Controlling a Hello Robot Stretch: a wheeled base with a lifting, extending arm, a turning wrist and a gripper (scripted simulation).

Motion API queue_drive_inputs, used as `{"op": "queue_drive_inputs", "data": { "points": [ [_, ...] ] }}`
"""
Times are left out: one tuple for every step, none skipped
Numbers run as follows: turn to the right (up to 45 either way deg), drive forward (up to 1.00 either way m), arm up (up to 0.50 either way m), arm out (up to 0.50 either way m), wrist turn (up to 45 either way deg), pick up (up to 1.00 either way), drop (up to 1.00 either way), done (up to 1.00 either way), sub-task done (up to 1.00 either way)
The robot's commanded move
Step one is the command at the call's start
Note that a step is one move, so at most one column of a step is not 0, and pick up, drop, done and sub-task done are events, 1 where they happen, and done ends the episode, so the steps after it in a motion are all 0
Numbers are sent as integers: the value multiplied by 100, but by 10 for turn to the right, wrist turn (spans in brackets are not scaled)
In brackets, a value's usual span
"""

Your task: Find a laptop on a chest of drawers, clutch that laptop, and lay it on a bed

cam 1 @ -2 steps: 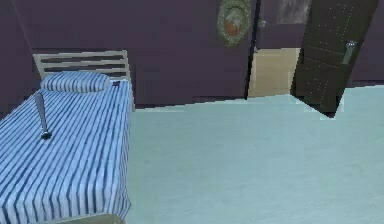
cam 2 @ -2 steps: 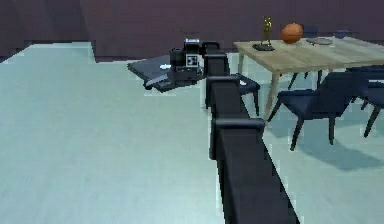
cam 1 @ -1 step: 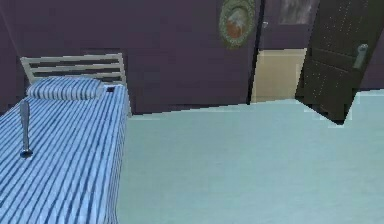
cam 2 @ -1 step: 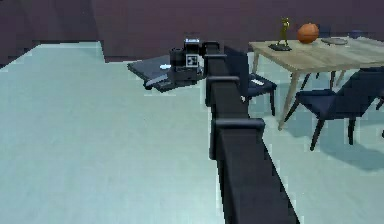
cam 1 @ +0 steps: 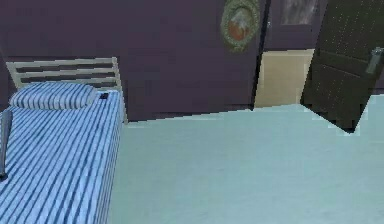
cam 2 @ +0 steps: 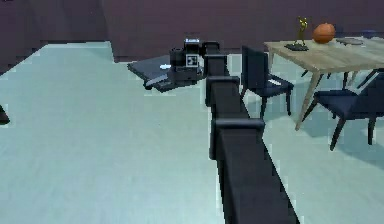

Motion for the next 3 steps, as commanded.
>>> {"op": "queue_drive_inputs", "data": {
  "points": [
    [450, 0, 0, 0, 0, 0, 0, 0, 0],
    [450, 0, 0, 0, 0, 0, 0, 0, 0],
    [300, 0, 0, 0, 0, 0, 0, 0, 0]
  ]
}}
